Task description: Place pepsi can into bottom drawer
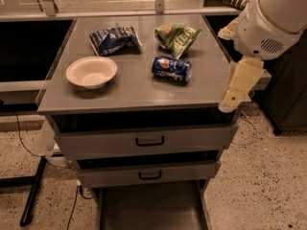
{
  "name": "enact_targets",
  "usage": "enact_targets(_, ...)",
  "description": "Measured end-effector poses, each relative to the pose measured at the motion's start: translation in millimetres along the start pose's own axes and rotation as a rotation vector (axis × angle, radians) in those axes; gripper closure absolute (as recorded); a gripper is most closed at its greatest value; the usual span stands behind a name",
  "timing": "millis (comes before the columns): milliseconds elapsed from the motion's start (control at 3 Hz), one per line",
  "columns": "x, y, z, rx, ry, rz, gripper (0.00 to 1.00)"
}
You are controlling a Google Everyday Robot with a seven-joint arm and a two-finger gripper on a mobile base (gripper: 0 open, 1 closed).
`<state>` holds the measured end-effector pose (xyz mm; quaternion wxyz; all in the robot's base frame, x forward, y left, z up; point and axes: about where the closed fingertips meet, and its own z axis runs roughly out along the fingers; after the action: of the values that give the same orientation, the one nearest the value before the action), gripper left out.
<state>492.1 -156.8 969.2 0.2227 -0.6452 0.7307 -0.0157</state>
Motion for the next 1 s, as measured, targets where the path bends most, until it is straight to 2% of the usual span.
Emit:
enact_targets(333, -24.0, -20.0, 14.9, -0.008, -0.168, -0.038, 0.0)
enact_targets(667, -44.3, -40.8, 34.3, -0.024, -0.304, -0.065, 0.0)
enact_targets(1000, -60.5, -63.5, 59.0, -0.041, -0.367, -0.067, 0.0)
